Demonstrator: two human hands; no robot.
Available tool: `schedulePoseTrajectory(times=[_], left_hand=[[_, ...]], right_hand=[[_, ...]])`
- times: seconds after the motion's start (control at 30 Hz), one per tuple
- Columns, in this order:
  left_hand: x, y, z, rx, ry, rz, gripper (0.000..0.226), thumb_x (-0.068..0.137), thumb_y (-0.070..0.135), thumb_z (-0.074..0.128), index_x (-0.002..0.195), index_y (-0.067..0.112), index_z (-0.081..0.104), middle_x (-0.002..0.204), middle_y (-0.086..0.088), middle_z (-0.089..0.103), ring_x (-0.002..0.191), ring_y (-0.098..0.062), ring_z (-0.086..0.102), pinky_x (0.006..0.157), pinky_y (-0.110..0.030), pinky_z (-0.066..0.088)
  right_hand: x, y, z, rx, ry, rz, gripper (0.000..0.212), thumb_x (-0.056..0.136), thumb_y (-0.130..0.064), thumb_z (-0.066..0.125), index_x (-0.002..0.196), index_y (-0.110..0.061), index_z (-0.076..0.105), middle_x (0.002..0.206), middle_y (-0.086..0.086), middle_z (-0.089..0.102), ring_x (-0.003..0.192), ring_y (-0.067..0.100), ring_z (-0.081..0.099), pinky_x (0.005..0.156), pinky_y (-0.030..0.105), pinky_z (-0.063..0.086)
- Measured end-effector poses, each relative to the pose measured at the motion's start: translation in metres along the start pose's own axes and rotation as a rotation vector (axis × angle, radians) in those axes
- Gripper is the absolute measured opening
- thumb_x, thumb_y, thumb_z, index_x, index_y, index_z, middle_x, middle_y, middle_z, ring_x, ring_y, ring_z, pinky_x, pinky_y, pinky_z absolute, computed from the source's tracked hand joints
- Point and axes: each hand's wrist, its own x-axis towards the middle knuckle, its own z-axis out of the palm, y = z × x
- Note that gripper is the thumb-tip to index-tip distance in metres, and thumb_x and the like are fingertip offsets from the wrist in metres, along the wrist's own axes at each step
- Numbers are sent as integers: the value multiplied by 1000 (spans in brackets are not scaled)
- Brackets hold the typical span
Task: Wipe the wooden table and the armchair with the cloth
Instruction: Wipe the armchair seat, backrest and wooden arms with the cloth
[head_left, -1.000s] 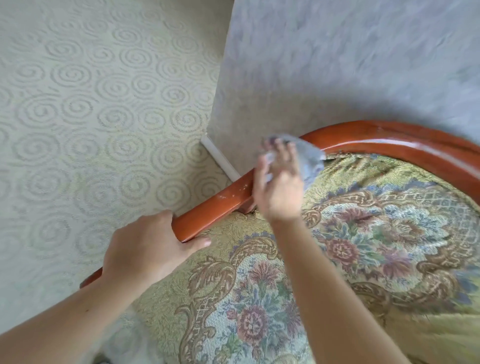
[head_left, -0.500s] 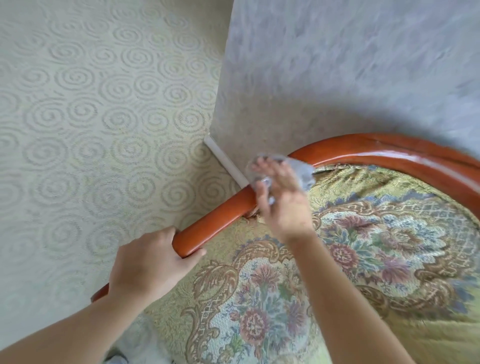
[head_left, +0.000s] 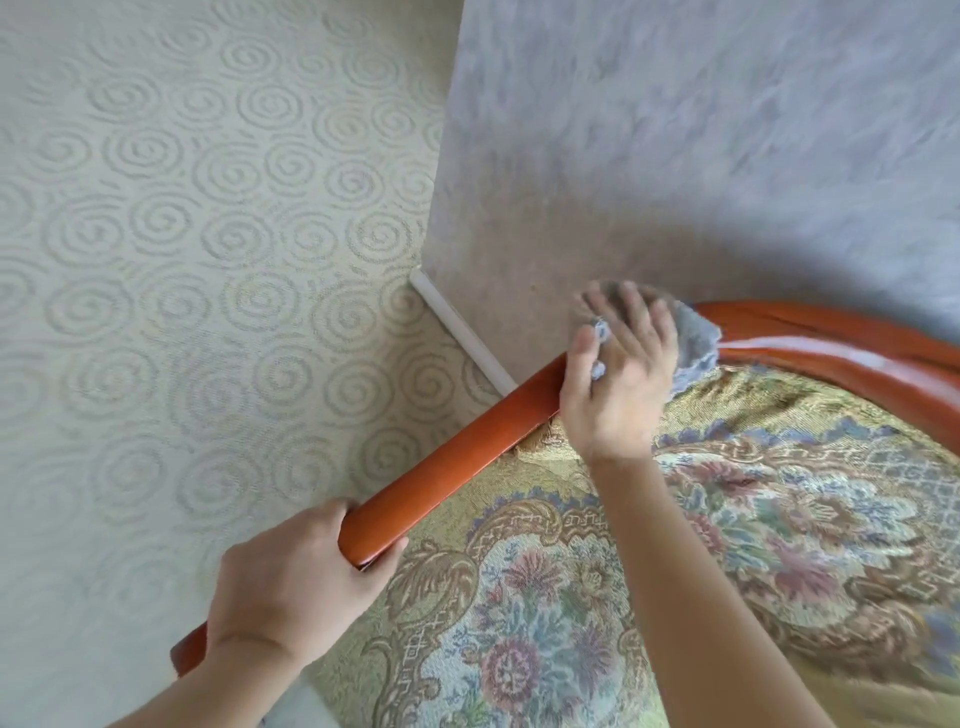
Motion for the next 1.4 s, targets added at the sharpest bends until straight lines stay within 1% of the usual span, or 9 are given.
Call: schedulePoseTrajectory(times=[0.23, 0.37, 0.5, 0.63, 0.77, 0.97, 1.1, 1.27, 1.4], left_hand=[[1, -1, 5, 0, 60, 13, 67, 72, 93, 27, 77, 34, 59, 51, 12, 57, 50, -7, 60, 53, -25, 50], [0, -2, 5, 20, 51, 24, 67, 71, 93, 30, 78, 33, 59, 52, 12, 57, 49, -9, 59, 50, -24, 43], [-1, -5, 3, 15, 37, 46, 56, 74, 88, 34, 83, 39, 59, 50, 15, 54, 43, 0, 52, 45, -20, 39], [0, -5, 4, 11, 52, 39, 53, 73, 87, 36, 83, 40, 59, 50, 15, 55, 44, 0, 53, 47, -20, 44], [-1, -6, 6, 55, 45, 63, 53, 76, 86, 36, 88, 39, 59, 52, 16, 54, 45, 0, 54, 46, -21, 47], [0, -7, 5, 62, 67, 74, 57, 74, 87, 36, 86, 38, 61, 48, 16, 51, 40, 0, 49, 42, -19, 39], [1, -4, 9, 77, 86, 68, 57, 69, 87, 41, 80, 34, 61, 49, 12, 54, 44, -12, 59, 45, -22, 42], [0, -6, 5, 54, 42, 45, 53, 72, 86, 40, 85, 38, 57, 51, 16, 55, 45, -3, 55, 49, -23, 49], [-1, -2, 4, 47, 19, 37, 46, 74, 84, 44, 86, 41, 56, 52, 17, 56, 47, 0, 54, 50, -23, 49]], right_hand=[[-115, -91, 23, 425, -325, -58, 42, 101, -22, 36, 124, -13, 70, 138, 0, 62, 144, 17, 39, 121, 40, 20], [-104, -74, 16, 333, -441, -367, 43, 102, -25, 36, 118, -8, 72, 129, 9, 68, 134, 24, 53, 115, 44, 37], [-29, -14, 12, -29, -344, -471, 43, 103, -25, 38, 108, -3, 74, 110, 15, 75, 109, 29, 68, 106, 44, 45], [28, 42, -7, -329, -33, -339, 39, 103, -22, 39, 87, -4, 69, 90, 15, 74, 92, 32, 67, 100, 42, 43], [25, 40, -2, -349, 174, -145, 31, 100, -17, 45, 87, -2, 69, 93, 14, 73, 95, 33, 64, 103, 45, 42], [-65, -44, 31, 120, -146, -172, 48, 104, -24, 32, 101, -7, 77, 114, 8, 74, 118, 25, 63, 113, 44, 35], [-118, -74, 34, 339, -245, -210, 45, 104, -26, 33, 119, -5, 70, 128, 6, 67, 131, 22, 54, 119, 41, 27], [-57, -21, 14, -26, -287, -571, 44, 104, -29, 37, 113, -6, 73, 114, 11, 74, 115, 27, 65, 112, 42, 40], [22, 58, -26, -254, 28, -390, 34, 104, -21, 40, 107, -5, 71, 107, 15, 73, 107, 31, 65, 107, 46, 42]])
